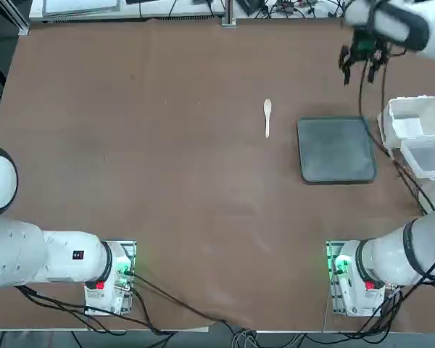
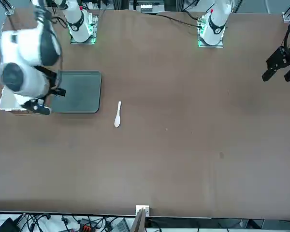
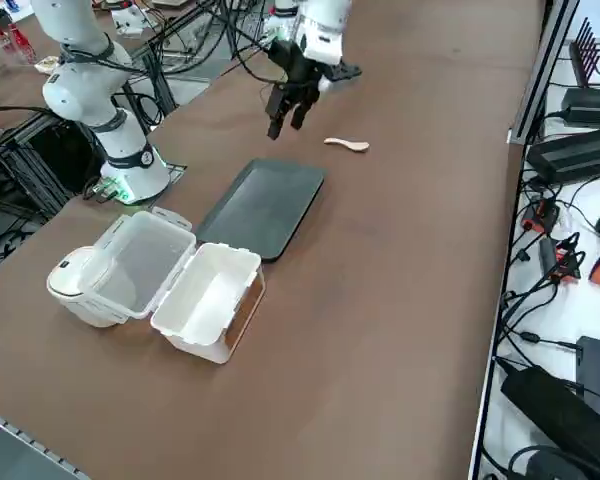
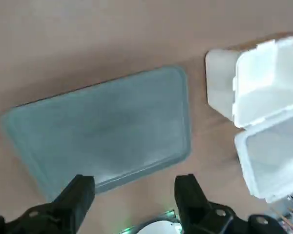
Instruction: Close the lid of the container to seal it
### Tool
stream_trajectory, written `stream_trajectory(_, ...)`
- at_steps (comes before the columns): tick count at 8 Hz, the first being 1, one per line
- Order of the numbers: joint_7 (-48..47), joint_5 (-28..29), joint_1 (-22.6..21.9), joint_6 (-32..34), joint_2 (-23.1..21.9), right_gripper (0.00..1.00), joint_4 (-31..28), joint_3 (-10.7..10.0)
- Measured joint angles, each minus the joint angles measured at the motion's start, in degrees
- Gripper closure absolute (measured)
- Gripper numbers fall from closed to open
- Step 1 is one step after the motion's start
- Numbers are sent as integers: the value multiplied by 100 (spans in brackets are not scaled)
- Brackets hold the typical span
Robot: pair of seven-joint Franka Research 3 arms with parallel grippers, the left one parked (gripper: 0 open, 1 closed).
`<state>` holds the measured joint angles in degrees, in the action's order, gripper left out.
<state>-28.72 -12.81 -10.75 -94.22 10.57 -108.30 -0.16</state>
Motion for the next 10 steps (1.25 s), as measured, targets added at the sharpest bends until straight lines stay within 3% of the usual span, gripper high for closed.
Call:
stream_trajectory(3, -977, -665, -81, -607, 38, 8, -1263, -1)
stream_trajectory(4, -1365, -956, -103, -691, 74, 17, -1649, 0)
stream_trajectory(6, -2115, -1203, -162, -769, 249, 58, -2140, 1)
stream_trajectory(7, -2549, -1220, -167, -795, 346, 73, -2262, 0)
stream_trajectory(8, -3034, -1282, -169, -804, 441, 75, -2360, 0)
stream_trajectory(9, -3440, -1574, -174, -794, 534, 94, -2482, 0)
stream_trajectory(10, -3774, -2042, -175, -788, 600, 98, -2669, -4)
